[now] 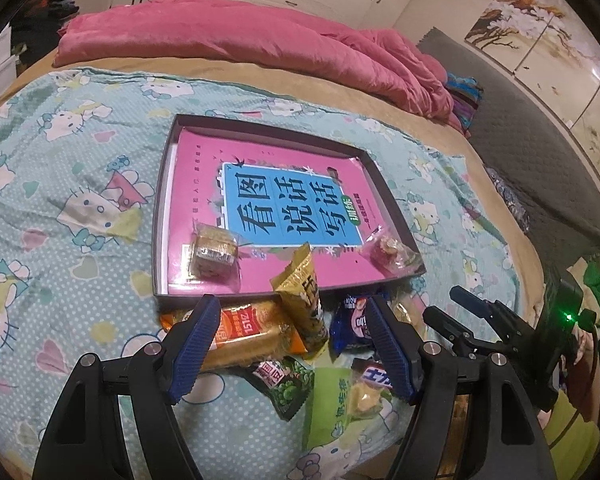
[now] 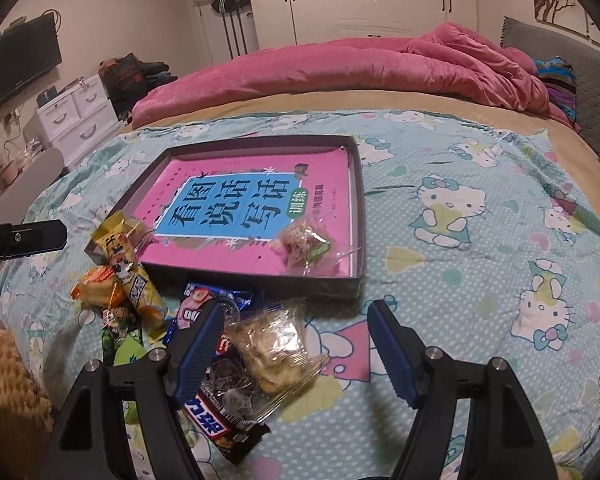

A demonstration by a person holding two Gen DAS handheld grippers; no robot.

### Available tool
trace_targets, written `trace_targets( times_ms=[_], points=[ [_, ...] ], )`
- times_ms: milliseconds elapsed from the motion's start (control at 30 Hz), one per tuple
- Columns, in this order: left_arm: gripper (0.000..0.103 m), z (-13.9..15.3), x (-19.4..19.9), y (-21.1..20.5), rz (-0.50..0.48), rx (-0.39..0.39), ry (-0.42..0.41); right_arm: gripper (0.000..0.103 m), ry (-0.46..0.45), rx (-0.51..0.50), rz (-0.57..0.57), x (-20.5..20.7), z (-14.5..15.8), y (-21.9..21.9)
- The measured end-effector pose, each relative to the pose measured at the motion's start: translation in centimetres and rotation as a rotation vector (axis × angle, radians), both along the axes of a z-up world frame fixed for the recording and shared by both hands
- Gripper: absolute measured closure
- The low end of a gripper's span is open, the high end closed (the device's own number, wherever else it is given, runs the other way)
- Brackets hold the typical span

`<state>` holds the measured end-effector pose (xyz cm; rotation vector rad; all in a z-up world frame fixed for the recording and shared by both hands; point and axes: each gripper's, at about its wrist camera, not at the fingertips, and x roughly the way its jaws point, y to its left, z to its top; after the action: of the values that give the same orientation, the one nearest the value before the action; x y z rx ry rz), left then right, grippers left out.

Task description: Organize snacks

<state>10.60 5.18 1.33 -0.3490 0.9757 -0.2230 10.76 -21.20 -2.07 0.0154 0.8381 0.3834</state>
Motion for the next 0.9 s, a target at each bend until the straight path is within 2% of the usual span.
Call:
trace_targets(
  times_ms=[200,467,900],
  points=[
    [0.027,-0.5,-0.2,-0.8,-0.026,0.006,0.021,0.029,0.014,-0.02,0.026,-0.2,-0.4,0.3],
    [0.027,-1.5,-0.1,-2.4,-0.061,0.018,0.046,0.029,0.076,-0.046,0.037,0.3,-2.0,0.2],
    [0.027,-3.5,1.3,-3.4,-0.053,0.049,0.093,0.029,0.114,-0.087,0.066,1.1,-3.9,1.2]
  ],
)
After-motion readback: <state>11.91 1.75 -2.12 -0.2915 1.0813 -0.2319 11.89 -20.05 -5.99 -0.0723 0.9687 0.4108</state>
